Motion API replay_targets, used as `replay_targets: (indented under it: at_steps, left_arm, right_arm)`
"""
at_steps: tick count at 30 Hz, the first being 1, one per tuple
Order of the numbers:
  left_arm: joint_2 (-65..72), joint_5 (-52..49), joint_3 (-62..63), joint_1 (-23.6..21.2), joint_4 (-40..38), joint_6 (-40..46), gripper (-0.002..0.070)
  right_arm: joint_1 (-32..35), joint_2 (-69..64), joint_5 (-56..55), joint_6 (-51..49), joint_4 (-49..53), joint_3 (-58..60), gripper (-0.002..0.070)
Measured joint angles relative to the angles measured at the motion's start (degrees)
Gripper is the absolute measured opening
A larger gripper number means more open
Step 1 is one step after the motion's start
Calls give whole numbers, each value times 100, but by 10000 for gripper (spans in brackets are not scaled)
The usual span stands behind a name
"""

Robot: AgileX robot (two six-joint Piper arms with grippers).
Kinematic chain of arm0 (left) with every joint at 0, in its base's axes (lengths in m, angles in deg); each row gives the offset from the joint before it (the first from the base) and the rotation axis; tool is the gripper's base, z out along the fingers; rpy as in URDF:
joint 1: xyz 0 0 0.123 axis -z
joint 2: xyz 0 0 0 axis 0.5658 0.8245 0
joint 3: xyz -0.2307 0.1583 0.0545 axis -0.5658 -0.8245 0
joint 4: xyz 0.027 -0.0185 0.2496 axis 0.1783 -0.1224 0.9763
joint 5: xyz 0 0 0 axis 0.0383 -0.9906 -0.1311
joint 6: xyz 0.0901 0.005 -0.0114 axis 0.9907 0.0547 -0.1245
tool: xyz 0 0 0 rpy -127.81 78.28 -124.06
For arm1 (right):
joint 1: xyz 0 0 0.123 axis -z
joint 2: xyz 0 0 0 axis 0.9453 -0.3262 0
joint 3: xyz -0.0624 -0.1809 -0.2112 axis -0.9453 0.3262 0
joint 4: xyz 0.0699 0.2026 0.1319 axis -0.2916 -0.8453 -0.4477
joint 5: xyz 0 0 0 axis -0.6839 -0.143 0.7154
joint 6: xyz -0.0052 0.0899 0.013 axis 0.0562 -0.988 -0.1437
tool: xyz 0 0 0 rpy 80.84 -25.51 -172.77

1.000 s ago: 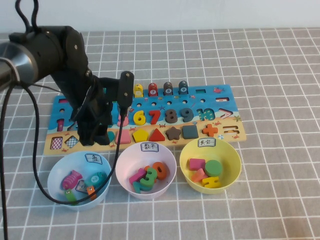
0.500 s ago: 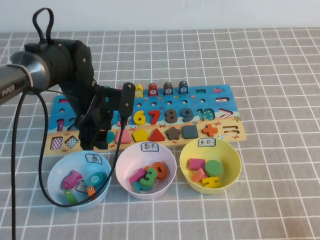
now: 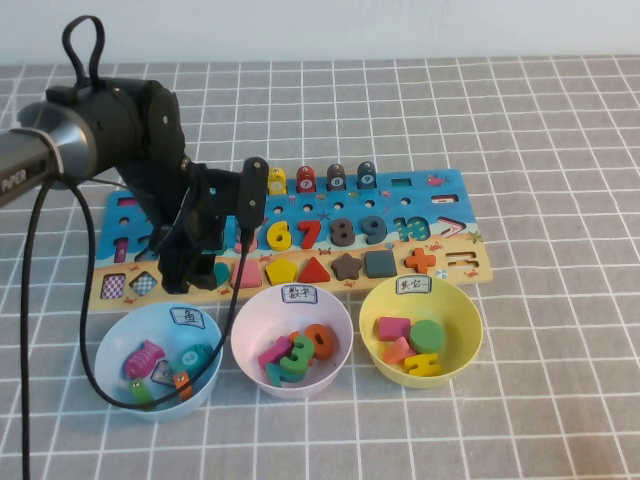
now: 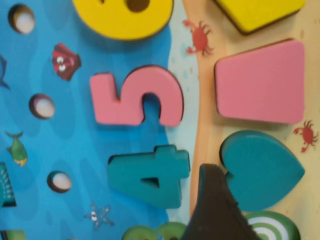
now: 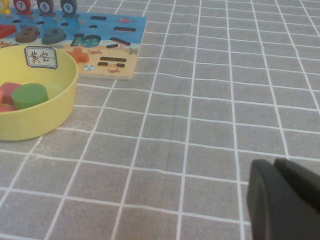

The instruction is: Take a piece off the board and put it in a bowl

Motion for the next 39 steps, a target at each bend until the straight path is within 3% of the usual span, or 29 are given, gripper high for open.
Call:
replay_targets:
  at_steps: [39]
  left_arm:
    - [225, 142, 0, -128, -354, 212, 384]
  right_arm:
    - [0, 0, 0, 0, 0, 0, -17]
